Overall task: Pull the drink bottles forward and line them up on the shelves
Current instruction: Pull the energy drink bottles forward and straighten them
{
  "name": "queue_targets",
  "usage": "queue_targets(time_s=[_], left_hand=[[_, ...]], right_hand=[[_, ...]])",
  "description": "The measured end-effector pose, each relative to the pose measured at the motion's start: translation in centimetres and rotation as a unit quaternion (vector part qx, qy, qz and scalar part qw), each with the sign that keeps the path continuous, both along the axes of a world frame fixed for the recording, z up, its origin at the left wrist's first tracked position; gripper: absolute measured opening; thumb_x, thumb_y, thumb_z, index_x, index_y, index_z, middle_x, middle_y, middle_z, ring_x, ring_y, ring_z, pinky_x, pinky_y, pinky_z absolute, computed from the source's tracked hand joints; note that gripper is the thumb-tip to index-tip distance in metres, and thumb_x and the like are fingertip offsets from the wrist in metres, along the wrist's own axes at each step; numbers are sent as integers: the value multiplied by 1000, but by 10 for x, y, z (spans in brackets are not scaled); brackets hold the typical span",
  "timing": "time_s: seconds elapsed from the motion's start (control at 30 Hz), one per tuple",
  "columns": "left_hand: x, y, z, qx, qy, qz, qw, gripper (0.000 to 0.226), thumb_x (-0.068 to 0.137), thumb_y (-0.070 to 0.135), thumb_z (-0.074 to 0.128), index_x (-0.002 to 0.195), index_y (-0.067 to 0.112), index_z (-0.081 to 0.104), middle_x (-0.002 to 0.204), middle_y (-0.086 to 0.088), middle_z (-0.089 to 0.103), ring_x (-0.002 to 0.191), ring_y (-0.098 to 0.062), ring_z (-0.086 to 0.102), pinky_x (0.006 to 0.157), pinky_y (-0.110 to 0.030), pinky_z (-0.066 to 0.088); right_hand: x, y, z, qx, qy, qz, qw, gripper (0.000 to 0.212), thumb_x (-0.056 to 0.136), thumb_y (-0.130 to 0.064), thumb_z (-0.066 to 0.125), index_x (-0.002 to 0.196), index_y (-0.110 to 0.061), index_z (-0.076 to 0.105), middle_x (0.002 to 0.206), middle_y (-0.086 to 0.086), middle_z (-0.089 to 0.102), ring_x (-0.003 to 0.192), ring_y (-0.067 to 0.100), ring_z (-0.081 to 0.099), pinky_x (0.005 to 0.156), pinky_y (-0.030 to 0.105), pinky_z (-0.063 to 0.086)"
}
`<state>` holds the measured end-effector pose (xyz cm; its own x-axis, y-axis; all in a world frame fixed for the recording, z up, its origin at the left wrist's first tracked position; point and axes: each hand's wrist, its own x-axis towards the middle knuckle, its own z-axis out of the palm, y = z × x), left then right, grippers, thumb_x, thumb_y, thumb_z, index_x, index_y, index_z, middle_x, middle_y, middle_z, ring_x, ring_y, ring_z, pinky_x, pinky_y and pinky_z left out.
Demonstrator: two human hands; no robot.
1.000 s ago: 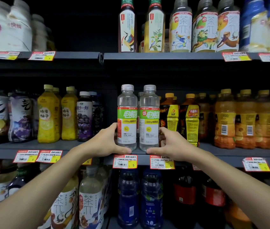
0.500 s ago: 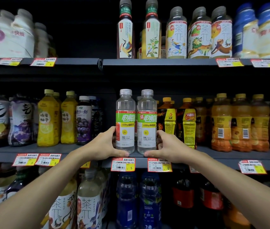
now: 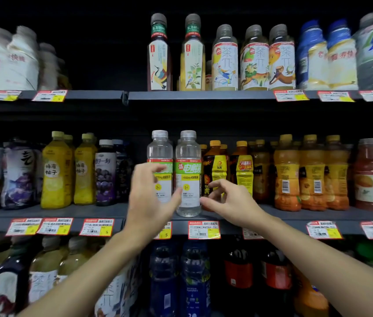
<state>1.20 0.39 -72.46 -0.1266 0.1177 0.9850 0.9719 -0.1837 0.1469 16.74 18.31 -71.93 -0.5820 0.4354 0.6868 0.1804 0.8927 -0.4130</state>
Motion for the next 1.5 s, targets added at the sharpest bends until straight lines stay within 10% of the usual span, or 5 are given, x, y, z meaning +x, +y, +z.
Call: queue_targets(time_s=[0.37, 0.67, 0.9, 1.37, 1.5], left_hand=[[95, 104, -19, -170, -90, 14, 981, 53, 94, 20, 64, 141, 10, 42, 135, -3, 46, 128, -17, 44, 104, -25, 37], [120, 131, -11, -222, -231, 163, 933, 95, 90, 39, 67, 157, 6, 7, 158, -15, 29, 135, -28, 46, 102, -38, 48], [118, 139, 1, -226, -328, 160, 903, 84, 91, 29, 68, 151, 6, 15, 142, -16, 50, 120, -31, 58, 88, -37, 49], [118, 139, -13, -209, -228, 209, 928, 54, 90, 53, 63, 119, 9, 53, 117, -10, 52, 98, -30, 62, 69, -30, 37], [117, 140, -14, -191, -236, 184, 935, 48, 91, 50, 61, 114, 9, 52, 108, -9, 57, 95, -30, 62, 69, -31, 36]], right_hand=[[38, 35, -3, 19, 72, -107, 991, 22, 87, -42, 71, 102, -29, 61, 87, -14, 63, 83, 6, 62, 78, 39, 57], [42, 74, 8, -110, 15, -208, 972, 99, 73, -69, 76, 146, -12, 37, 133, 9, 57, 117, 28, 58, 87, 41, 52], [42, 80, 5, -129, -48, -140, 981, 69, 71, -71, 76, 115, -21, 59, 109, -1, 66, 101, 20, 63, 88, 45, 56], [75, 75, 7, -95, -13, -60, 994, 39, 72, -77, 71, 89, -44, 58, 86, -28, 60, 79, -10, 59, 61, 6, 45], [65, 74, 5, -65, -8, -107, 992, 58, 72, -79, 65, 97, -27, 67, 100, -1, 67, 96, 17, 64, 84, 42, 56]])
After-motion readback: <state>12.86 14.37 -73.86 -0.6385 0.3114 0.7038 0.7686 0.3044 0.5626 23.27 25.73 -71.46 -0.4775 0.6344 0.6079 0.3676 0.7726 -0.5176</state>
